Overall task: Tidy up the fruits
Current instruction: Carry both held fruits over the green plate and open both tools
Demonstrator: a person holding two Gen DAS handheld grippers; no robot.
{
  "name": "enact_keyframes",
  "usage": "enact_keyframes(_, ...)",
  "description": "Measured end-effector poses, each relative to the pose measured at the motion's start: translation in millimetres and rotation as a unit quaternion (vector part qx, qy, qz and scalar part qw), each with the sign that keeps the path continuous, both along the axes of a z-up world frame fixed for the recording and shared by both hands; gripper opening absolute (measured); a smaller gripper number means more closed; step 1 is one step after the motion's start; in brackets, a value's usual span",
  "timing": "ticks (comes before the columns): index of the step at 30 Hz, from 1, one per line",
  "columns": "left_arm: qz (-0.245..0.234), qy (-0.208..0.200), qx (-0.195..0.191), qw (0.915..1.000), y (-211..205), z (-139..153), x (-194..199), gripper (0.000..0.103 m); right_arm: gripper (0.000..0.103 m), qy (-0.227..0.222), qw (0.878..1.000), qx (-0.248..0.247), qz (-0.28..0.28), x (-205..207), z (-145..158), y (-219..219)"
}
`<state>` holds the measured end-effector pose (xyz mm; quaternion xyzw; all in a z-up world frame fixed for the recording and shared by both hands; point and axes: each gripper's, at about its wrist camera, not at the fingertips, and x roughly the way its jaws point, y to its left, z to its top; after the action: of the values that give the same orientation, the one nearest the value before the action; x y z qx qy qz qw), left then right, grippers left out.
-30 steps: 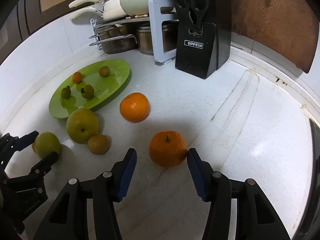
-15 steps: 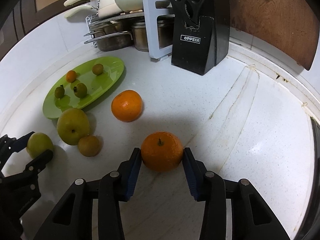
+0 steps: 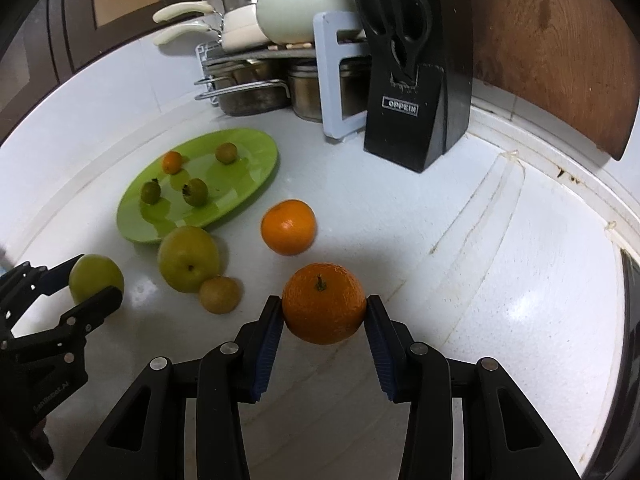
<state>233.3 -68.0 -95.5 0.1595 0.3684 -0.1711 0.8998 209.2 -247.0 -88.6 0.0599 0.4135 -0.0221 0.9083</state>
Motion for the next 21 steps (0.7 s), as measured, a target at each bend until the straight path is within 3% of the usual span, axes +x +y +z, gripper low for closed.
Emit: enact_keyframes(21, 0.015, -0.025, -0.064, 0.9975, 24, 45, -12, 0.049, 0.043, -0.058, 0.997, -0.003, 0.044, -13, 48, 30)
